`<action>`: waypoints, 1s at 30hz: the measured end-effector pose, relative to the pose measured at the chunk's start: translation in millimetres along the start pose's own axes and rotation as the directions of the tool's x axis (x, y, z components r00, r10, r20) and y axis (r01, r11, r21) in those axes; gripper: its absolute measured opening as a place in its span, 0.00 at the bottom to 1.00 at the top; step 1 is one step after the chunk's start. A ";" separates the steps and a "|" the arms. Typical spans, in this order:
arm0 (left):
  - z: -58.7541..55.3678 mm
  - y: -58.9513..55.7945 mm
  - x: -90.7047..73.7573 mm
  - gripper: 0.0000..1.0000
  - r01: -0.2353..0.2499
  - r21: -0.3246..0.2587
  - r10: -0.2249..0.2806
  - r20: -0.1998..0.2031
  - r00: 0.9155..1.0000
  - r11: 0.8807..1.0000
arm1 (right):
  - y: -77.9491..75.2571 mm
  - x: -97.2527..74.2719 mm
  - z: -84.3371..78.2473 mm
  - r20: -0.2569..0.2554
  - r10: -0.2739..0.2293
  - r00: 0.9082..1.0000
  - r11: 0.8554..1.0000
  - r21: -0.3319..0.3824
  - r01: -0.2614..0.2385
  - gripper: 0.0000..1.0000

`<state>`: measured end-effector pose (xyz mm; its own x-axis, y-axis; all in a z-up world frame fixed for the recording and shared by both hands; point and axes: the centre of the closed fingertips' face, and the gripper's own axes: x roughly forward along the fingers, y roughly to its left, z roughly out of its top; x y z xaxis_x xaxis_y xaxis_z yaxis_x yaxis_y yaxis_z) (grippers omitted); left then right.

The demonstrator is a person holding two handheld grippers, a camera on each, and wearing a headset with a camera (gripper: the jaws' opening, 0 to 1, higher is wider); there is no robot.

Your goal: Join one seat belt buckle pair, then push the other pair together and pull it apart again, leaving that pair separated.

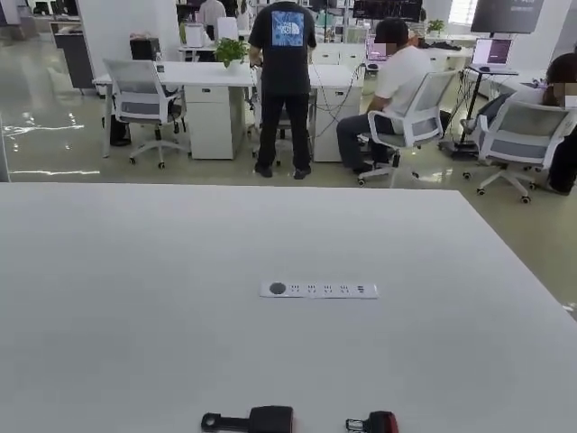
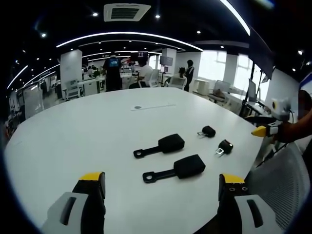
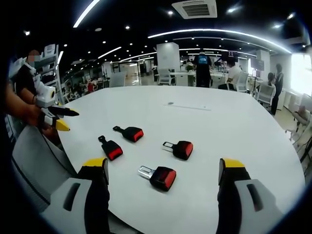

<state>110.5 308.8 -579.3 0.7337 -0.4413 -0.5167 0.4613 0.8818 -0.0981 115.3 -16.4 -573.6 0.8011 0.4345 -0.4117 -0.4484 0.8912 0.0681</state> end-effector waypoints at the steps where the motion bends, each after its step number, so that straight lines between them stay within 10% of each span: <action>1: 0.0 -0.2 -0.1 0.99 0.000 -0.001 0.000 0.000 1.000 1.000 | 0.2 -0.3 0.1 -0.001 -0.001 1.000 1.000 0.001 0.001 0.93; 30: 2.3 0.7 -3.4 1.00 0.002 -0.007 -0.002 0.012 1.000 1.000 | 0.7 -0.5 1.1 -0.001 -0.011 1.000 1.000 0.007 0.011 0.95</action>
<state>109.5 310.5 -575.6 0.7389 -0.4448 -0.5060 0.4593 0.8821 -0.1047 115.0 -15.9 -572.3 0.8057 0.4242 -0.4135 -0.4365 0.8970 0.0698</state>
